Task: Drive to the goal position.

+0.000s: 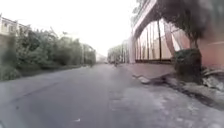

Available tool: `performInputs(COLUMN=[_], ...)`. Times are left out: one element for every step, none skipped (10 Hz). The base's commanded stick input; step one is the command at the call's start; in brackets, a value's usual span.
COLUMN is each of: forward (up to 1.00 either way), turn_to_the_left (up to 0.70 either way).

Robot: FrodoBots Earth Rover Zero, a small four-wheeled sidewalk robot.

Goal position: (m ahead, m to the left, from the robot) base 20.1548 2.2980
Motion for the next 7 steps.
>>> performInputs(forward=[1.00, 1.00, 1.00, 1.00, 1.00, 1.00, 1.00], turn_to_the_left=[-0.12, 0.04, 0.04, 0.04, 0.04, 0.04, 0.04])
